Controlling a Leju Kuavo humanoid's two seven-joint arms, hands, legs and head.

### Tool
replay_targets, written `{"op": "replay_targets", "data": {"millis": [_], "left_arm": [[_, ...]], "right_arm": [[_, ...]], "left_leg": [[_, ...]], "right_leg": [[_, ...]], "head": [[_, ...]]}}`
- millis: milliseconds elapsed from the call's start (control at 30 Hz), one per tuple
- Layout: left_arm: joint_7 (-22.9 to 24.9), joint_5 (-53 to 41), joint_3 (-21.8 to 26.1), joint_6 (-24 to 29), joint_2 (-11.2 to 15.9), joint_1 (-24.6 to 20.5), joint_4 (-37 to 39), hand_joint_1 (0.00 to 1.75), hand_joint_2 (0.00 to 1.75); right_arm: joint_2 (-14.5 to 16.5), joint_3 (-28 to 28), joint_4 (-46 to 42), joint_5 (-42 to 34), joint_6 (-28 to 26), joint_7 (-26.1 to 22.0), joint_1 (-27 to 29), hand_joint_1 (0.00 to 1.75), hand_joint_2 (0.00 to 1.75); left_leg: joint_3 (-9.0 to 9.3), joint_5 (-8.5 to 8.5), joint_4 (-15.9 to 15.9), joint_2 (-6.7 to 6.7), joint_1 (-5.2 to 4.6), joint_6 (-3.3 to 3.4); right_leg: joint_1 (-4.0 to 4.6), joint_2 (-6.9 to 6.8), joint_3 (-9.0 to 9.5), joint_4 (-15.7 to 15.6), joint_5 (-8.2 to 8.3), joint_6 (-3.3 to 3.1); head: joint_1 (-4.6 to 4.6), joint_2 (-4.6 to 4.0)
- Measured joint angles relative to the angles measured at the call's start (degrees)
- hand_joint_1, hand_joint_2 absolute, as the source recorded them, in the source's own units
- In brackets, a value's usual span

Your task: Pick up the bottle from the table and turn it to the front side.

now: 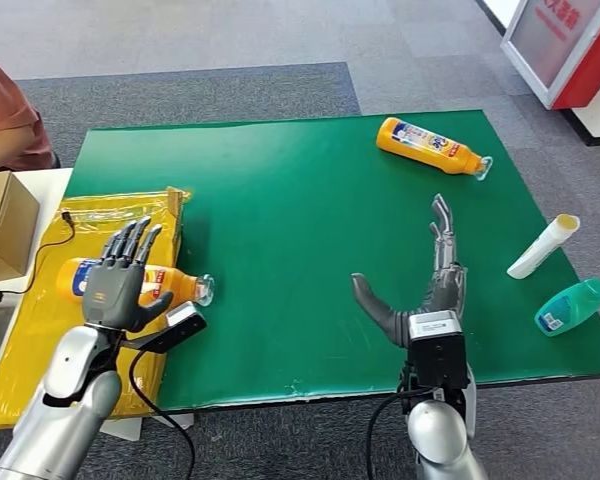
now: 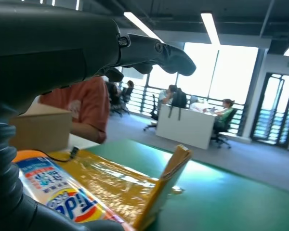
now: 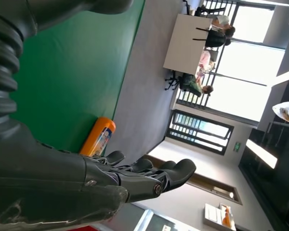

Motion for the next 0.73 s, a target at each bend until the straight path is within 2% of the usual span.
{"op": "replay_targets", "data": {"millis": [133,267,400,533,633,733], "left_arm": [[-6.9,17.3,0.2,-2.7,-1.1,3.7,-9.0,0.00,1.75],[-13.1,35.8,1.1,-11.6,-1.2,7.9,-17.2,0.00,1.75],[-17.2,47.0,3.2,-20.7,-1.0,11.8,-21.5,0.00,1.75],[-23.1,61.0,7.4,-31.5,-3.5,18.1,-24.3,0.00,1.75],[-25.0,68.9,10.0,-37.0,-5.7,21.6,-25.1,0.00,1.75],[-25.3,73.5,11.8,-39.8,-7.7,23.6,-25.3,0.00,1.75]], "right_arm": [[-0.1,0.0,-0.7,0.5,-0.8,0.0,1.4,0.00,1.75],[-0.4,0.0,-1.1,0.4,-1.3,-0.4,2.9,0.00,1.75],[-0.8,0.0,-1.1,0.1,-0.2,-0.2,3.4,0.00,1.75],[-2.8,0.2,-1.1,-1.0,6.4,1.1,3.6,0.00,1.75],[-4.1,0.2,-1.1,-10.2,14.1,-0.4,3.9,0.00,1.75],[-5.3,0.1,-1.1,-17.2,20.4,-2.5,4.4,0.00,1.75]], "left_leg": [[-0.01,-0.04,0.0,0.00,0.00,0.03],[-0.01,-0.09,0.0,0.00,0.00,0.03],[0.00,-0.12,0.0,0.00,0.00,0.00],[0.06,-0.19,0.0,0.04,0.00,-0.04],[0.06,-0.23,0.0,0.04,0.00,0.06],[0.06,-0.24,0.0,0.03,-0.01,0.08]], "right_leg": [[0.00,0.00,0.01,0.0,-0.03,0.03],[0.00,0.00,0.01,0.0,-0.05,0.01],[0.00,0.00,0.03,0.0,-0.09,-0.04],[0.00,0.03,0.05,0.0,-0.17,-0.07],[-0.01,0.01,0.09,0.0,-0.20,-0.01],[-0.02,0.01,0.10,0.0,-0.22,0.02]], "head": [[0.01,0.00],[0.01,0.00],[0.00,0.00],[0.02,0.00],[0.01,0.00],[0.01,0.00]]}}
